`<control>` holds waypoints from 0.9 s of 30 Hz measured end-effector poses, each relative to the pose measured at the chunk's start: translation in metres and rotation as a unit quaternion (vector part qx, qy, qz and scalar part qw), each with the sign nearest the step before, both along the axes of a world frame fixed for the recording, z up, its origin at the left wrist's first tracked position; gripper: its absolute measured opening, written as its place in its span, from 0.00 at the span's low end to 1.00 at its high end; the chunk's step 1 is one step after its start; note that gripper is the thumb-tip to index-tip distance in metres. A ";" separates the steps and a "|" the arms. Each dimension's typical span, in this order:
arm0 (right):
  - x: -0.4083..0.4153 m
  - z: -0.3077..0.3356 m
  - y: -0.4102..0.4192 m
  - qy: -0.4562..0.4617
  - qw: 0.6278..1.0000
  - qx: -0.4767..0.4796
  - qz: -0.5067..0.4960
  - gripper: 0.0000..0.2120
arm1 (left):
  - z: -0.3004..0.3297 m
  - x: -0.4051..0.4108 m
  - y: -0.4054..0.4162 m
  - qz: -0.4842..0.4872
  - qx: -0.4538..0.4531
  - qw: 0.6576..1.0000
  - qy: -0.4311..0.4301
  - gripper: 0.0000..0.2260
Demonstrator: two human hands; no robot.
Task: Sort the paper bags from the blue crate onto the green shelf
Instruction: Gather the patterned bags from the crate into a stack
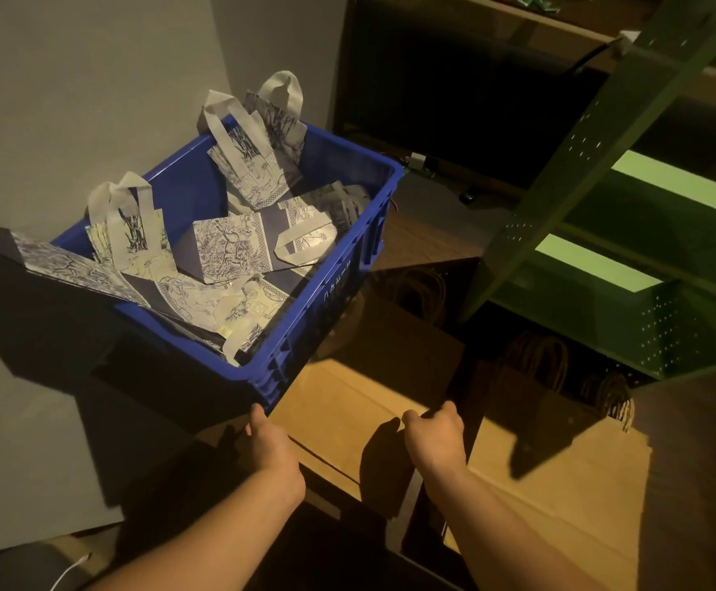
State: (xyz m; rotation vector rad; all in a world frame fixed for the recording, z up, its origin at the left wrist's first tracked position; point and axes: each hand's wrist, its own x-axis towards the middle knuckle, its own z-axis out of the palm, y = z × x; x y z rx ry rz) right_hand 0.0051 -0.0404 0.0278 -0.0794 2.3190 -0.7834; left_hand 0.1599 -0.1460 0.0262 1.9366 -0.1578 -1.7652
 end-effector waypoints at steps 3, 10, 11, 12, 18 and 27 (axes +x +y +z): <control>0.004 0.008 0.003 0.060 0.998 -0.013 0.006 0.33 | 0.012 0.006 0.004 -0.031 0.001 0.996 -0.080 0.25; 0.003 0.032 -0.004 0.124 0.985 -0.106 0.060 0.24 | 0.033 0.019 0.011 -0.214 -0.122 0.963 -0.113 0.18; 0.003 0.036 -0.009 0.121 0.983 -0.122 0.070 0.23 | 0.039 0.019 0.009 -0.248 -0.132 0.953 -0.111 0.16; 0.004 0.039 -0.014 0.116 0.980 -0.137 0.081 0.22 | 0.045 0.019 0.007 -0.279 -0.136 0.945 -0.106 0.14; 0.018 0.061 -0.050 0.101 0.968 -0.198 0.117 0.15 | 0.086 0.024 -0.011 -0.412 -0.201 0.888 -0.042 0.11; 0.037 0.112 -0.125 0.101 0.927 -0.306 0.191 0.09 | 0.110 0.065 -0.053 -0.262 -0.208 0.942 -0.023 0.14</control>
